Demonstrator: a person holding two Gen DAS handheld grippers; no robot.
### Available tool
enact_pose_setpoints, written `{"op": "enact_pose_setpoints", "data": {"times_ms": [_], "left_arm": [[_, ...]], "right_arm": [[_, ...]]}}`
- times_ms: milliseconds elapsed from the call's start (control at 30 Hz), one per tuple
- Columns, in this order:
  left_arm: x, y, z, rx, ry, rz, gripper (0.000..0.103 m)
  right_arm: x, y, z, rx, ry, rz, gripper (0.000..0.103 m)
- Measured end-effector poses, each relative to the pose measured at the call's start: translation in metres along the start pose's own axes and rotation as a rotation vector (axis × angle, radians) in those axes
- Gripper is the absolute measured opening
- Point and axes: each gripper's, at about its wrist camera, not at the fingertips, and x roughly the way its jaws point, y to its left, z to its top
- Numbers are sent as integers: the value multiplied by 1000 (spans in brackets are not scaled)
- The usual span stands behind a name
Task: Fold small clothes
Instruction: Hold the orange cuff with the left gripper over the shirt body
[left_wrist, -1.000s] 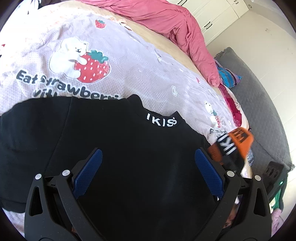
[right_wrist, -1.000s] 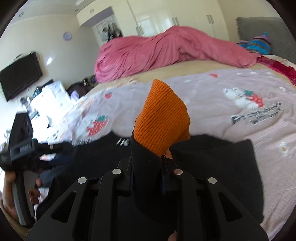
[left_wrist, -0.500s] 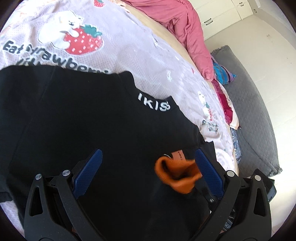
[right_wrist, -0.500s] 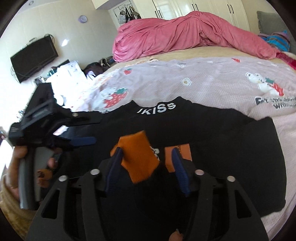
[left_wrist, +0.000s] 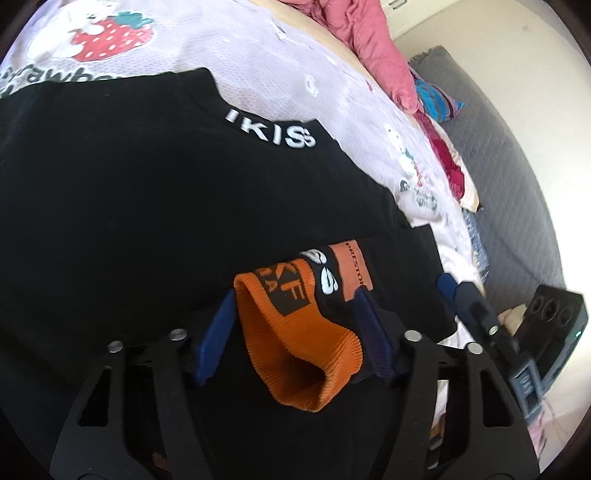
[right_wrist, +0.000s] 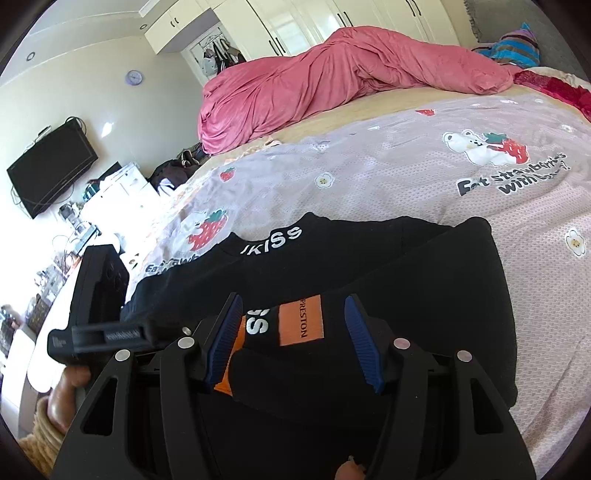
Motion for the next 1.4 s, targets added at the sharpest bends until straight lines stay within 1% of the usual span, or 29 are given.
{"op": "enact_pose_setpoints", "data": {"times_ms": [33, 67, 100, 133, 167, 233, 333, 433, 500, 667, 833, 933, 1100, 1400], "left_arm": [[2, -3, -1, 19, -4, 18, 51], [3, -5, -1, 36, -6, 34, 38], [4, -7, -2, 47, -9, 46, 29], [4, -8, -2, 54, -13, 48, 17], [3, -8, -1, 55, -15, 31, 16], [-1, -7, 2, 67, -26, 22, 12], [-15, -13, 5, 106, -64, 17, 10], [-36, -19, 9, 136, -128, 16, 9], [-51, -18, 11, 131, -166, 8, 9], [-82, -10, 12, 111, -233, -11, 7], [-104, -1, 11, 93, -275, -16, 7], [-110, 4, 11, 86, -283, -11, 7], [-113, 10, 9, 71, -265, -24, 7], [-114, 33, 0, 49, -240, 22, 8]], "right_arm": [[-1, -1, 1, 3, -3, -2, 56], [-3, -2, 1, 6, -7, -4, 56], [-3, -3, 3, 8, -11, -6, 56], [-4, -5, 3, 10, -15, -9, 56], [-7, -7, 5, 12, -22, -16, 56], [-10, -11, 7, 21, -35, -26, 56], [-17, -20, 11, 41, -55, -39, 56], [-23, -28, 14, 48, -75, -68, 56], [-25, -34, 16, 63, -86, -78, 56], [-26, -41, 16, 81, -92, -91, 56], [-21, -41, 14, 72, -79, -102, 56], [-17, -37, 13, 49, -67, -113, 56], [-10, -36, 11, 32, -46, -133, 56], [0, -34, 6, 28, -15, -142, 56]]}}
